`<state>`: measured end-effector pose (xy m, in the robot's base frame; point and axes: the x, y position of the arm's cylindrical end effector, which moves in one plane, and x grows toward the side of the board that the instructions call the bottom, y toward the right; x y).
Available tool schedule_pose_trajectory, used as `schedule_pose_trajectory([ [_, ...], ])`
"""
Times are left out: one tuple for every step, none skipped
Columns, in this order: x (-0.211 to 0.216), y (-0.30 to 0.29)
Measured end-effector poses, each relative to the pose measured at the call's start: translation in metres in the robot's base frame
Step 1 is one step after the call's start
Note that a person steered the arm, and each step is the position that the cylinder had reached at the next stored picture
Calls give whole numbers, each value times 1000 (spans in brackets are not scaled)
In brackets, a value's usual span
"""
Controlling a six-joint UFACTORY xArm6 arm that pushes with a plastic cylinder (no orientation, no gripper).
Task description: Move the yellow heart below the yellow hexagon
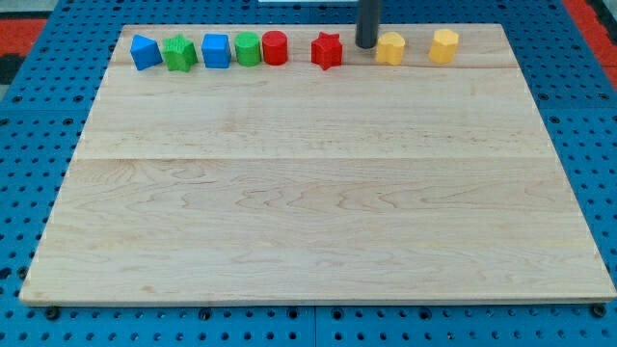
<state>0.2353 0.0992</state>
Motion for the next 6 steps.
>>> schedule_pose_trajectory([
  [54, 27],
  [60, -37],
  [47, -22],
  [28, 14],
  [24, 45],
  [41, 56],
])
